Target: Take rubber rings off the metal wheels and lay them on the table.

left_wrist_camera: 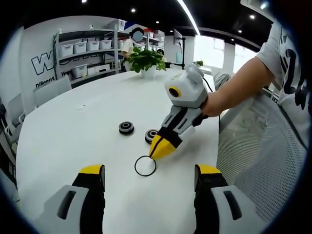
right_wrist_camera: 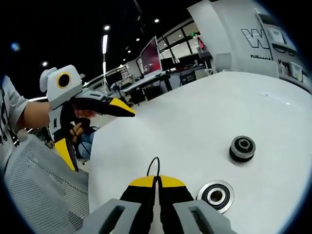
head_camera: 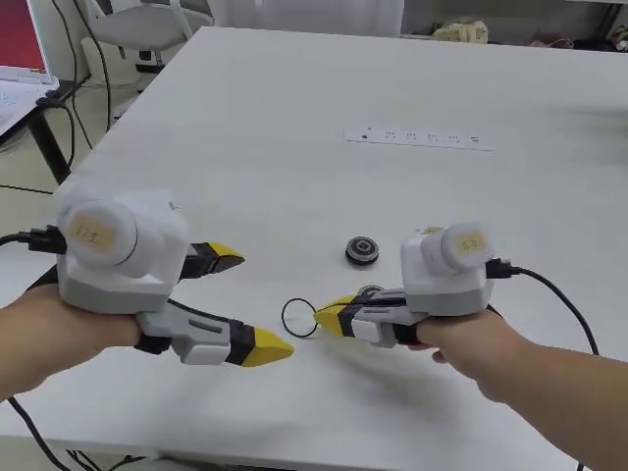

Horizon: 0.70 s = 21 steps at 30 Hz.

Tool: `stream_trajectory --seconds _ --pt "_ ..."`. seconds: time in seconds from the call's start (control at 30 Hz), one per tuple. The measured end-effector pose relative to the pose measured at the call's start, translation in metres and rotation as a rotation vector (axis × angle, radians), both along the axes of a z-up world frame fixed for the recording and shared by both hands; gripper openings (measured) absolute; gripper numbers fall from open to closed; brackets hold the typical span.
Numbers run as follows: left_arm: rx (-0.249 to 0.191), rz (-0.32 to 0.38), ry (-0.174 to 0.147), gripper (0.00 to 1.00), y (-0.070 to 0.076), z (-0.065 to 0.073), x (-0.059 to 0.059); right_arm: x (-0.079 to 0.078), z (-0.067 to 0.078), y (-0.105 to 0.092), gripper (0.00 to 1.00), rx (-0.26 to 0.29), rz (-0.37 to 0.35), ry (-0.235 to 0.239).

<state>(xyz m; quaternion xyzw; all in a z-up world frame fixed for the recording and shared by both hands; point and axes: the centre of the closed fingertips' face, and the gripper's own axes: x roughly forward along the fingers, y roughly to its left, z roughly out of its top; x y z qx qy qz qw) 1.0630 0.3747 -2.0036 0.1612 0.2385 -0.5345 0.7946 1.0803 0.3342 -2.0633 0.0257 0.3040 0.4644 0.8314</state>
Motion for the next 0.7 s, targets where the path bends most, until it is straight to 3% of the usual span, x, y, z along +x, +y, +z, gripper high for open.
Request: stream_trajectory --seconds 0.33,0.7 --pt "0.001 -0.004 -0.002 0.72 -0.002 0.001 0.001 0.001 -0.001 0.000 0.11 -0.033 0.015 -0.046" --pt "0.007 -0.013 0.002 0.72 -0.007 0.000 0.003 0.001 0.009 -0.004 0.20 -0.018 0.013 -0.074"
